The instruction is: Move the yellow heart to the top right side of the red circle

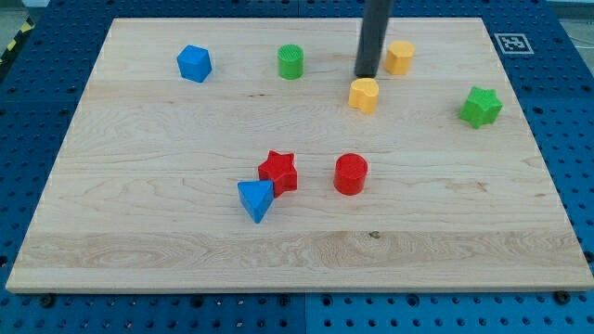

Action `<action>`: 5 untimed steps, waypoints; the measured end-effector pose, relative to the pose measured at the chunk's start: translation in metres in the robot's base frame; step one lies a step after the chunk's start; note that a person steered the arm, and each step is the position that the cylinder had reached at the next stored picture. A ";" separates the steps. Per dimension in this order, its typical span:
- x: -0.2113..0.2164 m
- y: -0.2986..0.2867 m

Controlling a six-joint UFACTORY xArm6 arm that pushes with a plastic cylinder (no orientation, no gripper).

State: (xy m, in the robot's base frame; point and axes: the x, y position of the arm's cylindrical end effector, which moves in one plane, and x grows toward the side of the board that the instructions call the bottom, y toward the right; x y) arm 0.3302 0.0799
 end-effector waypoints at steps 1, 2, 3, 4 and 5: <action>0.050 -0.003; 0.088 0.006; 0.099 0.005; 0.092 0.007; 0.100 0.033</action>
